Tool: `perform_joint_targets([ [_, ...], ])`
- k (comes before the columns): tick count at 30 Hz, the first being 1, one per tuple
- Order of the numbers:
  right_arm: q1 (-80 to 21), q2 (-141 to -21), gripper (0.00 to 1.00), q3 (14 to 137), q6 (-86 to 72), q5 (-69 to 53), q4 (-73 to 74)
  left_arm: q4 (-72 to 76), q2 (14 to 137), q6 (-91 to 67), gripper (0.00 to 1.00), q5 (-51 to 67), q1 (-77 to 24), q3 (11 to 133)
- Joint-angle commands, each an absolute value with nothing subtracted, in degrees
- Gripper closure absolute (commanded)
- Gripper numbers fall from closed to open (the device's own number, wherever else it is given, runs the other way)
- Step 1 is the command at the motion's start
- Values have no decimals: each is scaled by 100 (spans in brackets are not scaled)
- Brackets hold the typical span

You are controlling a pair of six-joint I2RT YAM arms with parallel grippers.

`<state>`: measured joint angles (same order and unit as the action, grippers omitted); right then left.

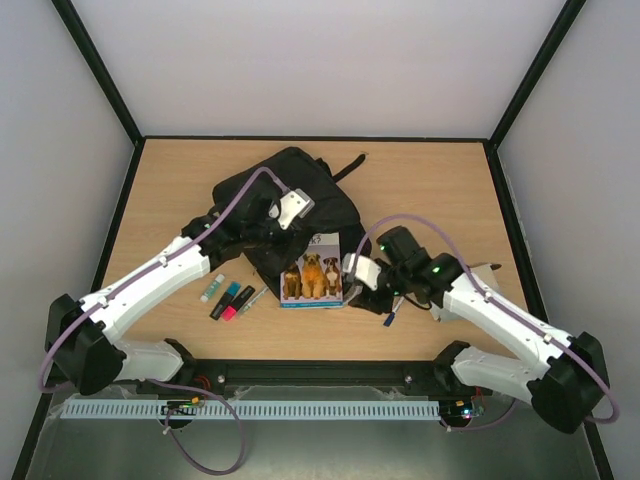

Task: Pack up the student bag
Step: Place the book in the student bag.

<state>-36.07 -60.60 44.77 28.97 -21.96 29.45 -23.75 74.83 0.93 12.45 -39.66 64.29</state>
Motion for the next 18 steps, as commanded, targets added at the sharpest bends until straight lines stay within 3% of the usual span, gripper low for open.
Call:
perform_joint_targets([
  [1,-4475,-6268,45,4319,3797,-968,3022,-2005,7252,-144,98,1247,-3793,6354],
  [8,-5642,-7025,36,4455,3770,64,2226,-2066,7221,-192,98,1197,-3746,6416],
  [18,-5980,-7565,35,4159,4150,963,1610,-2081,7059,-211,98,1193,-3693,6375],
])
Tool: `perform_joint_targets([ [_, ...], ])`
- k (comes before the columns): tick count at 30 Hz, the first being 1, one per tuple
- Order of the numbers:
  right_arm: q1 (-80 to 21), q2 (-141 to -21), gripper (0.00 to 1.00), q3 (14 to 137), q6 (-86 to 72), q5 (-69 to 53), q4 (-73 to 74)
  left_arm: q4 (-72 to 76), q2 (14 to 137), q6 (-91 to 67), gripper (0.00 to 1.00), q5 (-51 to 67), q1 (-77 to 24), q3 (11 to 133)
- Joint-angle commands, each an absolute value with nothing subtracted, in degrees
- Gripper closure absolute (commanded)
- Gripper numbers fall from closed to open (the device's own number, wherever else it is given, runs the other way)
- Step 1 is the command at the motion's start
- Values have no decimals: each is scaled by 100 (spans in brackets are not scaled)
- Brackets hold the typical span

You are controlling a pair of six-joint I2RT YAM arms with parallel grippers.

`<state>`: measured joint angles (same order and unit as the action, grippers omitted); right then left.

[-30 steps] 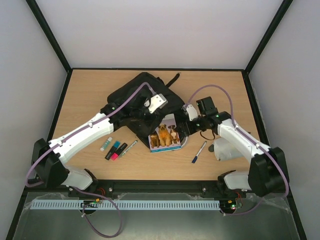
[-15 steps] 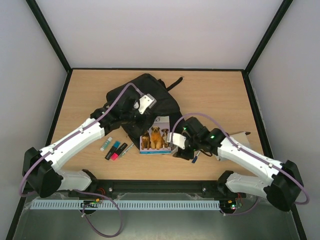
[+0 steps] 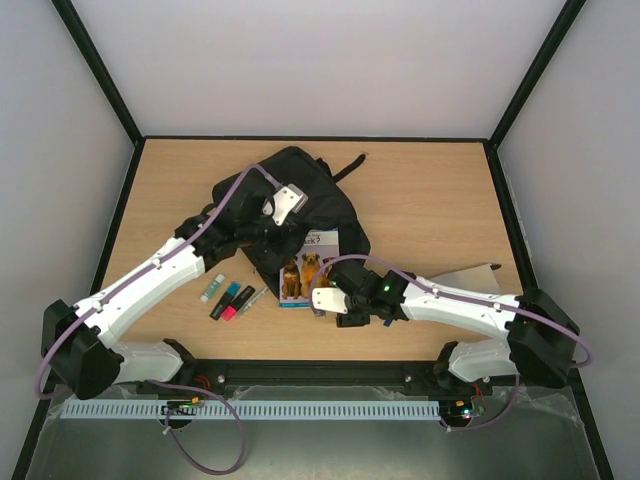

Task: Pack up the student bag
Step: Place the book in the student bag.

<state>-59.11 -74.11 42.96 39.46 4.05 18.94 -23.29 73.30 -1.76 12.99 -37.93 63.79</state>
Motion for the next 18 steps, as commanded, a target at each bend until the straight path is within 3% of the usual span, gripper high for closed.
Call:
perform_joint_targets([
  [1,-5978,-7619,35,4156,4161,1042,1523,-2079,7058,-203,98,1198,-3684,6366],
  [7,-5979,-7806,38,4106,4184,1486,946,-2057,7057,-187,98,1227,-3648,6338],
  [14,-5977,-7961,56,4087,3989,2196,-158,-2060,7075,-142,98,1305,-3634,6361],
  [18,-5969,-8298,57,3968,4192,2741,-1092,-2077,7066,-125,98,1371,-3627,6373],
])
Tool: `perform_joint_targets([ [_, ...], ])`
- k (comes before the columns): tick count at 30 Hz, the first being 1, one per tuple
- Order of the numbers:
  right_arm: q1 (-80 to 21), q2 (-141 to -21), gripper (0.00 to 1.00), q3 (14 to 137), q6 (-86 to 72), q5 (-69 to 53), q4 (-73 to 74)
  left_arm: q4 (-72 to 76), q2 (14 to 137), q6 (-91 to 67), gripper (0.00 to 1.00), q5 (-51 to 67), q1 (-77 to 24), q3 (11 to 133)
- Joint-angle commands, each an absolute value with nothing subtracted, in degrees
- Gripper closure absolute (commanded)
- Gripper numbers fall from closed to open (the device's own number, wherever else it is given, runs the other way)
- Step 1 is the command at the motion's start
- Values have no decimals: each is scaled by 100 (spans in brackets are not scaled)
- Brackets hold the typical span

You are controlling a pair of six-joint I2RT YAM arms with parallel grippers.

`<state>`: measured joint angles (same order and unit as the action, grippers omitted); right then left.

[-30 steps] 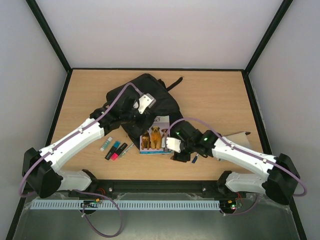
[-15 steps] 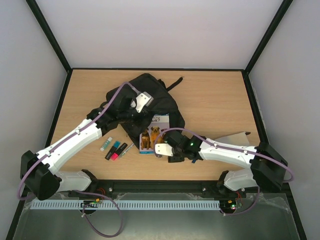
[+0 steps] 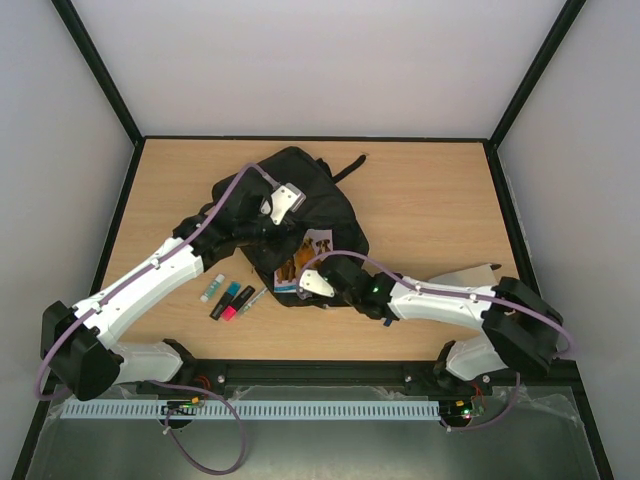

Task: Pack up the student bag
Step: Place the book in the student bag.

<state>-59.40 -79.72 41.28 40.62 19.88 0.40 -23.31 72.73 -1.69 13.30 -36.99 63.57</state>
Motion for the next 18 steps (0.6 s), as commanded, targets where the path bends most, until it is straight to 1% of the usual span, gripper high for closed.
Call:
perform_joint_targets([
  [1,-5968,-8437,58,3938,4249,2899,-1351,-2083,7071,-118,98,1371,-3629,6368],
  [5,-5830,-9009,58,3993,4384,3428,-2174,-2103,7025,-114,98,1375,-3627,6341],
  [7,-5739,-9149,58,4110,4322,3493,-2215,-2102,6999,-122,98,1383,-3621,6322],
  [9,-5707,-9058,57,4236,4170,3332,-1831,-2107,6973,-114,98,1384,-3621,6307],
  [15,-5705,-8359,50,4398,3769,2168,-216,-2147,6962,-62,98,1414,-3589,6292],
  [18,-5706,-8068,48,4438,3729,1780,292,-2135,6961,-62,98,1447,-3578,6280],
])
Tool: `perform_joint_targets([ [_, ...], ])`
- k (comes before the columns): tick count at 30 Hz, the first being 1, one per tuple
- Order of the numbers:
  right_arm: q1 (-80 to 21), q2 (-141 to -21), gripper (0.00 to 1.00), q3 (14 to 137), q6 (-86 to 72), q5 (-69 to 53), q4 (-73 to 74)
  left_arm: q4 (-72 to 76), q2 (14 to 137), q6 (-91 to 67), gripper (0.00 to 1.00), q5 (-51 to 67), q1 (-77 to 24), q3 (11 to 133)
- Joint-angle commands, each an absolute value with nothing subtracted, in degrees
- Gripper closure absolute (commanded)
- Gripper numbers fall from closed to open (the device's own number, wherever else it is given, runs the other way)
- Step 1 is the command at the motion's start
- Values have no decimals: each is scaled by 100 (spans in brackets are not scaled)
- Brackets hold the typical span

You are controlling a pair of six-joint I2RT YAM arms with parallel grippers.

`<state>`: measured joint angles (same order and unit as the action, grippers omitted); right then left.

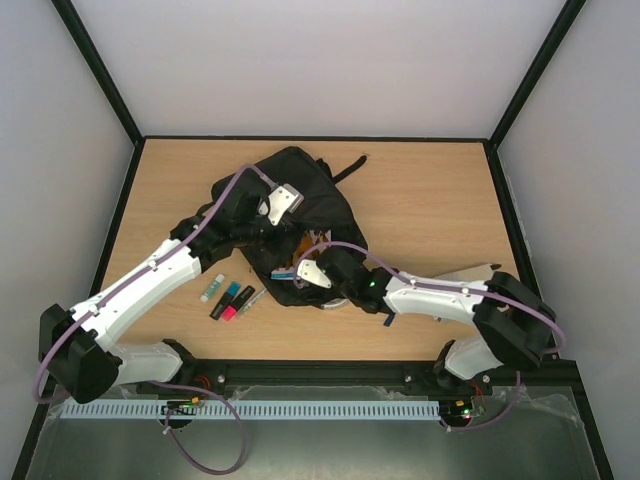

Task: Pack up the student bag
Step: Place the book in the student bag.

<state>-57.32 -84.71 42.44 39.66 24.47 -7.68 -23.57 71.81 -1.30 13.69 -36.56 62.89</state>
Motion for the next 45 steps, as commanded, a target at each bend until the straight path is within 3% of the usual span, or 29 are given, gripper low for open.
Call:
perform_joint_targets([
  [1,-5710,-8005,47,4437,3727,1724,358,-2136,6961,-68,97,1456,-3576,6280],
  [14,-5729,-8838,45,4580,4228,1910,-114,-2221,7016,-19,98,1514,-3551,6372],
  [23,-5553,-9349,67,4107,5856,2772,-1956,-2294,7066,47,98,1609,-3533,6454],
  [32,-5143,-9936,80,4069,7042,2235,-3515,-2303,7065,105,98,1646,-3518,6451],
  [41,-4992,-10657,82,4402,7373,2071,-4417,-2306,7145,99,98,1663,-3509,6473],
  [45,-4956,-10330,67,4222,7096,2103,-4247,-2308,7137,97,98,1618,-3500,6472],
])
